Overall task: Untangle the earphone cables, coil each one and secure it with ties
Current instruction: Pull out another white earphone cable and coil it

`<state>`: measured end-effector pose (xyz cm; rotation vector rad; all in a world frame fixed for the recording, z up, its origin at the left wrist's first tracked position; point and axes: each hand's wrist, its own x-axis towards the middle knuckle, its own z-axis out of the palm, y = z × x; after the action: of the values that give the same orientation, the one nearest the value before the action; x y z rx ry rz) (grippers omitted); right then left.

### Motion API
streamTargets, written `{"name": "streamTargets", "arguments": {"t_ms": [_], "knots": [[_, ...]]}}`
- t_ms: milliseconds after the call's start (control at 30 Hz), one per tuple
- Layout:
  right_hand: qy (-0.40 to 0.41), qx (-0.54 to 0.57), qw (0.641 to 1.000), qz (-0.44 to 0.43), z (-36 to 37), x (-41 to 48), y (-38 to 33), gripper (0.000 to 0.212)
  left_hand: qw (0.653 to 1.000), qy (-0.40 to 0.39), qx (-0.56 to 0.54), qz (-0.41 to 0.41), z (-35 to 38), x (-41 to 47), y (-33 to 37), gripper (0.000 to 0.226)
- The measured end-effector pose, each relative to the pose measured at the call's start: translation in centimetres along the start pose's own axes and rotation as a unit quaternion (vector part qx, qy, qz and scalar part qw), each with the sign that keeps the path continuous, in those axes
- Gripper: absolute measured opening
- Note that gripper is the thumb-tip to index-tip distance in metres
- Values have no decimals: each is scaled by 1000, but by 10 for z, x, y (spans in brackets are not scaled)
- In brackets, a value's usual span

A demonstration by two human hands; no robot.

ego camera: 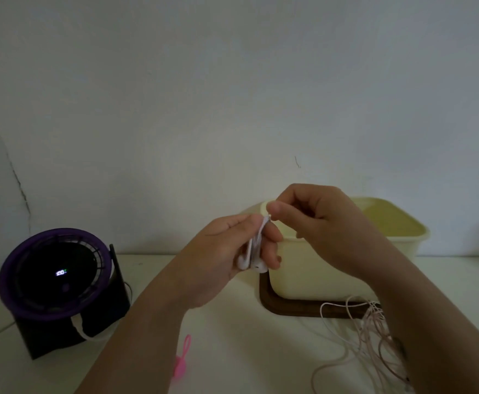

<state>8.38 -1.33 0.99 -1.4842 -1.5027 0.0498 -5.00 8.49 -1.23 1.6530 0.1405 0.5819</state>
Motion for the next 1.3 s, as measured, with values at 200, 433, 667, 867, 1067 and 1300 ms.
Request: {"name": "streamTargets", "arguments": {"t_ms": [200,433,667,867,1067,1300], "knots": [[3,107,994,17,10,3,3,17,977,-17,-215,2,-2,3,4,35],[-48,180,981,50,5,2,7,10,975,4,-222,11,-4,3,4,34],[-107,210,970,54,3,0,7,15,982,-16,-187,11,-2,1,6,35],[-126,114,983,61,-2,-1,4,5,989,-35,-147,7,0,-2,6,37],[-85,23,995,40,-1,-1,4,12,996,52,-63,32,-2,1,2,41],[-58,86,992,78,5,1,6,11,945,235,193,116,2,5,-8,38]]}}
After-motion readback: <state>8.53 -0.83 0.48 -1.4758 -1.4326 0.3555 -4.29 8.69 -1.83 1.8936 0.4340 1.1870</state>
